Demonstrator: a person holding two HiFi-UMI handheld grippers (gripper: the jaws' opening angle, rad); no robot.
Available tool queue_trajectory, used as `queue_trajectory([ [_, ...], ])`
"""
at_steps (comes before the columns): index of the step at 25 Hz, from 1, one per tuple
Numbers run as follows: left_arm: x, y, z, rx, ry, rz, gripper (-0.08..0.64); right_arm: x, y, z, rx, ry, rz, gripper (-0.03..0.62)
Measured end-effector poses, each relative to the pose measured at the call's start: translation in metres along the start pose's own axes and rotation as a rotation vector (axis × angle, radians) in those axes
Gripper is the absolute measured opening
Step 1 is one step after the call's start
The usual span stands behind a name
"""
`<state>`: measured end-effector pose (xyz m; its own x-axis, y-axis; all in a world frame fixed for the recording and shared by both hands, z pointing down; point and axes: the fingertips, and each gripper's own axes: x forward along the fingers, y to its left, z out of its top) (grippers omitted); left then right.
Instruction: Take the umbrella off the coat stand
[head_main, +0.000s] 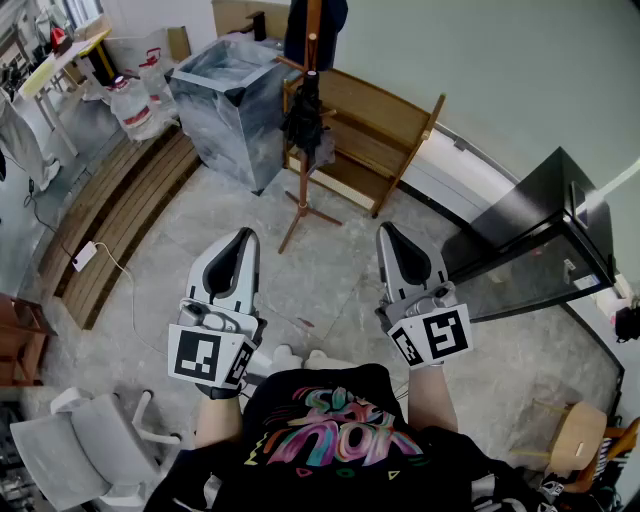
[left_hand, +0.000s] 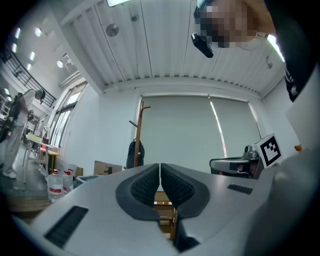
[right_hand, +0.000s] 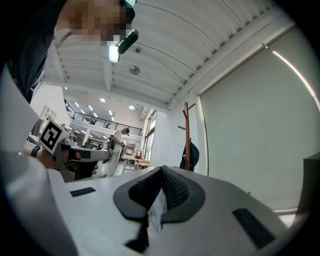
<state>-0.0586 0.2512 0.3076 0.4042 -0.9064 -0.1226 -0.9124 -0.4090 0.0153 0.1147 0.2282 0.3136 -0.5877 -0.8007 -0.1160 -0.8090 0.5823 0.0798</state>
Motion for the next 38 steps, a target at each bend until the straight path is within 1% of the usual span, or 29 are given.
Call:
queue_trajectory([
  [6,0.000,-0.021,-0.001,0.011,0.008,0.010,0.031,-0.017,-0.010,-0.001,0.005,-0.007,-0.005,0.014],
  [11,0.002,-0.036,-0.002,0.012,-0.002,0.016,0.031,-0.027,-0.018,-0.008,0.019,-0.003,0.015,0.014],
  [15,0.008,-0.037,-0.006,0.013,0.011,0.026,0.031,-0.025,-0.022,-0.015,0.042,0.002,0.028,0.015],
  [19,0.023,-0.028,-0.011,0.025,0.024,0.025,0.031,-0.010,-0.029,-0.020,0.049,0.001,0.036,0.015],
  [24,0.056,-0.002,-0.020,0.016,0.010,0.022,0.031,0.027,-0.043,-0.028,0.036,-0.001,0.037,0.015],
  [28,0.100,0.027,-0.026,0.014,0.002,0.000,0.031,0.070,-0.060,-0.036,0.029,0.002,0.029,0.015],
  [31,0.137,0.054,-0.027,0.021,0.000,-0.019,0.031,0.112,-0.075,-0.040,0.032,0.001,0.019,0.015],
  [38,0.233,0.131,-0.026,0.017,-0.005,-0.072,0.031,0.222,-0.111,-0.043,0.034,0.005,-0.018,0.015],
])
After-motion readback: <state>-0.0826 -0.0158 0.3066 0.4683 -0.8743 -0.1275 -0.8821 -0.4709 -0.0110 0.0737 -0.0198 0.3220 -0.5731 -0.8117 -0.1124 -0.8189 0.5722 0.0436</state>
